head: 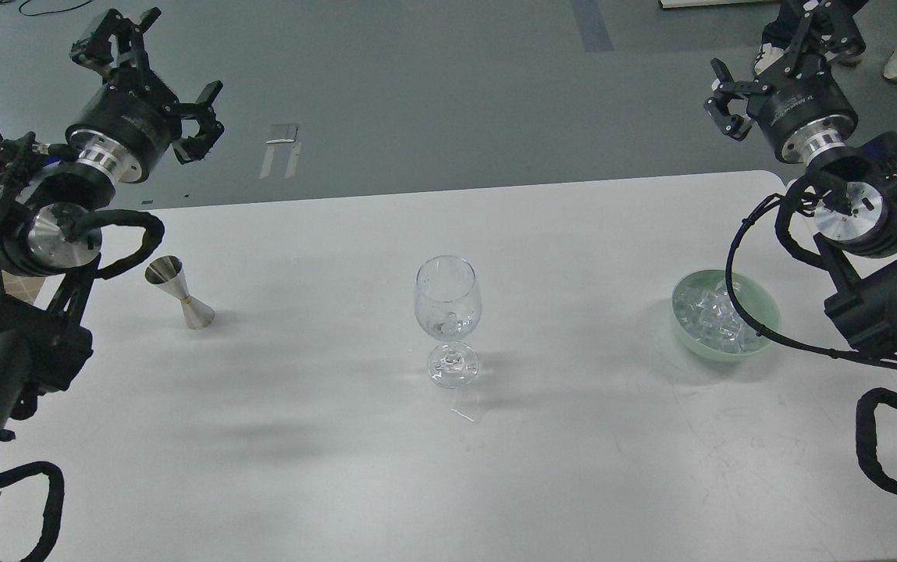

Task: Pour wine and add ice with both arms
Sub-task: 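Swing the right gripper up and over toward the ice bowl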

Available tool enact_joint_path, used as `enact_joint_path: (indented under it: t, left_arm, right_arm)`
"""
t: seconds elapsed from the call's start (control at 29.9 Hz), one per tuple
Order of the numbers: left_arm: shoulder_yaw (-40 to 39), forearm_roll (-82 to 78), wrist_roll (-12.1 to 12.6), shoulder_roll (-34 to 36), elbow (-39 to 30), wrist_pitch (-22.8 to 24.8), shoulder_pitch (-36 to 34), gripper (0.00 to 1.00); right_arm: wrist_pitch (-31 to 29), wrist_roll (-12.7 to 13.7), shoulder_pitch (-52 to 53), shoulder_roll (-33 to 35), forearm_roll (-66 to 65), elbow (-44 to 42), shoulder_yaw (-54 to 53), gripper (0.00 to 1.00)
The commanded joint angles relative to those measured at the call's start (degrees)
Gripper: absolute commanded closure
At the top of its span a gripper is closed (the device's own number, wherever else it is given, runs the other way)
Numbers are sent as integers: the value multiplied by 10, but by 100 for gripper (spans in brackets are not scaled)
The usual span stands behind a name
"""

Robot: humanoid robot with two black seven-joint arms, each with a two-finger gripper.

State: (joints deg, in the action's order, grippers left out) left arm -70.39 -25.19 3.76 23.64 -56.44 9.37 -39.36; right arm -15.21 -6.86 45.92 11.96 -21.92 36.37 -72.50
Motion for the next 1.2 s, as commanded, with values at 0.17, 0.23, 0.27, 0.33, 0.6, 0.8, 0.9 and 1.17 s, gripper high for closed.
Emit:
enact_joint_path:
  t: [0.17, 0.23, 0.27, 0.33, 0.6, 0.8, 0.9, 1.17]
  left_arm:
    - [-9, 9, -21, -6, 24, 7, 6, 4]
    - [-9, 9, -36, -15, 25, 7, 6, 4]
    - [-9, 9, -45, -21, 25, 7, 6, 4]
    - [-10, 10, -48, -25, 25, 6, 7, 4]
    - [-4, 28, -49, -26, 26, 6, 9, 3]
    - [-7, 28, -49, -29, 26, 4, 14, 3]
    - [-8, 33, -48, -32, 24, 7, 17, 2]
    - [-8, 37, -48, -31, 24, 6, 20, 2]
  right_arm:
    - [0, -1, 6, 31, -4, 6, 63, 0]
    - [0, -1, 12, 55, -4, 12, 101, 0]
    - [0, -1, 15, 70, -5, 17, 126, 0]
    - [0, -1, 22, 84, -4, 25, 150, 0]
    - [0, 0, 65, 169, -19, 44, 268, 0]
    - [-3, -2, 122, 204, -74, 52, 383, 0]
    - [-3, -2, 134, 235, -124, 89, 415, 0]
    - [-4, -5, 147, 290, -299, 187, 444, 0]
